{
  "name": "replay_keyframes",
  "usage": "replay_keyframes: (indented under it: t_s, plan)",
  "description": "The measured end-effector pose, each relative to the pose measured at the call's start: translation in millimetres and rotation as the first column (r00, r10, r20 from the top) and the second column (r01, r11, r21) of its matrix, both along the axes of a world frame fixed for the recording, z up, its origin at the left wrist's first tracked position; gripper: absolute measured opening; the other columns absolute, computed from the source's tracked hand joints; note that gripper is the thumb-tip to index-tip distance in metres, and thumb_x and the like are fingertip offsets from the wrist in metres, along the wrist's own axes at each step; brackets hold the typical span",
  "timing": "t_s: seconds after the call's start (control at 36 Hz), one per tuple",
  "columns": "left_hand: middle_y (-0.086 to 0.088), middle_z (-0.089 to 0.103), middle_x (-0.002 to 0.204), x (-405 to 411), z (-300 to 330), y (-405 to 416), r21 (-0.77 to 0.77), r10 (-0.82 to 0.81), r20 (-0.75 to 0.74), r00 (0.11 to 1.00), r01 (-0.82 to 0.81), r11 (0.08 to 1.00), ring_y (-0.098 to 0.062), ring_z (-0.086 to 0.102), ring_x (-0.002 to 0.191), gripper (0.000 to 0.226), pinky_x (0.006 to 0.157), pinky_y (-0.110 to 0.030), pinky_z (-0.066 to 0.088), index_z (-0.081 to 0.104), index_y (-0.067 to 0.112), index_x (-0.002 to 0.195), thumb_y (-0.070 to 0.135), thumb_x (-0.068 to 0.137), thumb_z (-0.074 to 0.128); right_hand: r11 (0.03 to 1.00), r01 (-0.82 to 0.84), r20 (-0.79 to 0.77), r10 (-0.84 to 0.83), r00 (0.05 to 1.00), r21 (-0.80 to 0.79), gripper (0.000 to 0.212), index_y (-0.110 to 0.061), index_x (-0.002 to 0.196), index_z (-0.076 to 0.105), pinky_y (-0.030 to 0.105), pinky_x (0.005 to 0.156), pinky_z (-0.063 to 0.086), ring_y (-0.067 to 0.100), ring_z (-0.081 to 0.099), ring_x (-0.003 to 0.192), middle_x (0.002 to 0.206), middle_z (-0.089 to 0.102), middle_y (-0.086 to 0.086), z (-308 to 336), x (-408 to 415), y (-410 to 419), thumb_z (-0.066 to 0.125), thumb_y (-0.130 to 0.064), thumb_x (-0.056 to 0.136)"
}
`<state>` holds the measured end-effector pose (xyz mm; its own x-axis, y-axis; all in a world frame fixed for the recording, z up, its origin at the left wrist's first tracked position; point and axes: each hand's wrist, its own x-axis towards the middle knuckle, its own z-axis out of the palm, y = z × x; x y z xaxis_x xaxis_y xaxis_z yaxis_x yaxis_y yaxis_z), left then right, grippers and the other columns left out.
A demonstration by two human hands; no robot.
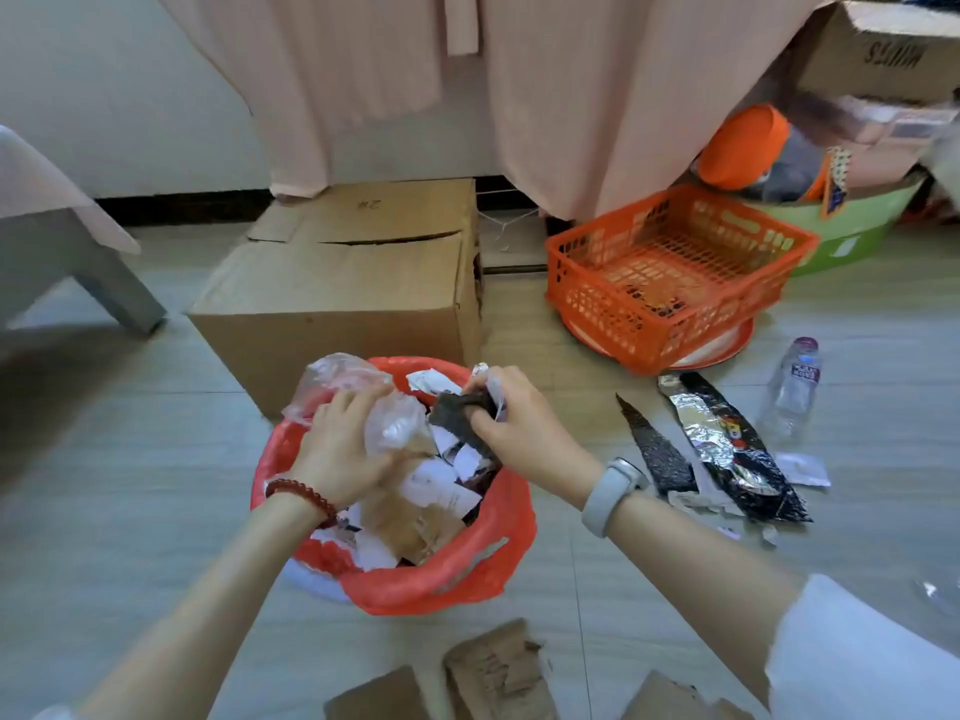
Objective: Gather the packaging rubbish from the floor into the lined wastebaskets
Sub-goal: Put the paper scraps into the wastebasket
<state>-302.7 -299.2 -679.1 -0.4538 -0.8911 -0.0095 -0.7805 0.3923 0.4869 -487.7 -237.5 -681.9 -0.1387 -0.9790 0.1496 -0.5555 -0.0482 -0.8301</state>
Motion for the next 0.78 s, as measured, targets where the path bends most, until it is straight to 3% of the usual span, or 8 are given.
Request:
replay_keyframes:
  t_s: [0.06, 0.11, 0.17, 0.25, 0.33, 0.44, 0.56, 0.78]
  plan:
    - [0.001, 0.033, 0.14, 20, -7, -6, 0.07, -0.047, 0.205, 0.978, 0.033, 0.997, -0.026, 0.024, 0.131, 0.107, 0.106, -0.042, 0.025, 0.028, 0.035, 0.139, 0.075, 0.04, 0.04, 0.988, -0.089, -0.067, 0.098, 0.993, 0.127, 0.035, -0.012, 0.118, 0.055, 0.022, 0.099, 0.028, 0.021, 0.036, 0.12, 0.124, 0.042, 0.008, -7, 12, -10, 0.061, -0.014, 0.084]
    - [0.008, 0.025, 0.144, 37, -11, -12, 0.132, -0.104, 0.282, 0.954, 0.068, 0.989, -0.02, 0.015, 0.135, 0.11, 0.107, -0.044, 0.02, 0.022, 0.045, 0.138, 0.079, 0.034, 0.039, 0.951, -0.176, -0.16, 0.221, 0.962, 0.255, 0.058, -0.025, 0.135, 0.04, 0.033, 0.112, 0.02, 0.023, 0.018, 0.136, 0.144, 0.022, 0.004, -12, 19, -14, 0.065, -0.029, 0.083]
    - [0.015, 0.031, 0.136, 50, -12, -17, 0.143, -0.132, 0.212, 0.968, 0.103, 0.984, -0.017, 0.019, 0.135, 0.097, 0.108, -0.044, 0.02, 0.031, 0.053, 0.128, 0.08, 0.035, 0.04, 0.927, -0.216, -0.291, 0.307, 0.906, 0.307, 0.077, -0.036, 0.143, 0.023, 0.046, 0.115, 0.016, 0.023, 0.004, 0.142, 0.153, 0.006, 0.0, -16, 22, -15, 0.066, -0.043, 0.079]
    - [0.016, 0.042, 0.125, 60, -20, -23, -0.048, -0.047, 0.067, 0.997, 0.05, 0.998, -0.016, 0.032, 0.127, 0.077, 0.101, -0.038, 0.021, 0.048, 0.048, 0.118, 0.076, 0.047, 0.035, 0.918, -0.235, -0.499, 0.374, 0.782, 0.319, 0.09, -0.046, 0.143, 0.005, 0.052, 0.115, 0.004, 0.022, -0.012, 0.143, 0.155, -0.009, -0.007, -20, 27, -16, 0.063, -0.057, 0.075]
    - [0.003, 0.028, 0.149, 59, -36, -30, -0.224, -0.064, 0.153, 0.986, 0.098, 0.97, -0.026, 0.02, 0.137, 0.087, 0.104, -0.046, 0.018, 0.035, 0.04, 0.137, 0.072, 0.057, 0.028, 0.891, -0.259, -0.525, 0.433, 0.733, 0.373, 0.089, -0.051, 0.141, -0.005, 0.058, 0.113, -0.001, 0.024, -0.021, 0.142, 0.154, -0.019, -0.01, -27, 34, -20, 0.054, -0.065, 0.077]
    - [-0.001, -0.023, 0.153, 55, -64, -43, -0.043, -0.196, 0.494, 0.847, 0.249, 0.968, -0.03, -0.022, 0.139, 0.106, 0.113, -0.051, -0.003, -0.023, 0.033, 0.138, 0.082, 0.05, 0.012, 0.828, -0.229, -0.526, 0.513, 0.679, 0.513, 0.074, -0.053, 0.139, -0.008, 0.062, 0.111, -0.001, 0.03, -0.025, 0.14, 0.152, -0.028, -0.006, -47, 43, -27, 0.037, -0.069, 0.083]
    - [-0.007, -0.03, 0.15, 47, -80, -42, 0.154, -0.326, 0.671, 0.667, 0.304, 0.94, -0.033, -0.026, 0.137, 0.1, 0.114, -0.05, -0.008, -0.019, 0.029, 0.143, 0.079, 0.072, 0.031, 0.774, -0.143, -0.592, 0.576, 0.564, 0.617, 0.077, -0.047, 0.142, -0.011, 0.063, 0.11, 0.0, 0.04, -0.02, 0.139, 0.152, -0.028, -0.002, -78, 48, -30, 0.035, -0.069, 0.085]
    - [-0.011, -0.034, 0.147, 31, -101, -44, 0.273, -0.377, 0.733, 0.567, 0.262, 0.926, -0.034, -0.023, 0.138, 0.101, 0.114, -0.052, -0.003, -0.024, 0.026, 0.141, 0.081, 0.074, 0.029, 0.696, -0.072, -0.554, 0.626, 0.548, 0.715, 0.087, -0.044, 0.141, -0.017, 0.065, 0.107, 0.005, 0.043, -0.026, 0.136, 0.15, -0.033, -0.005, -104, 57, -34, 0.04, -0.071, 0.082]
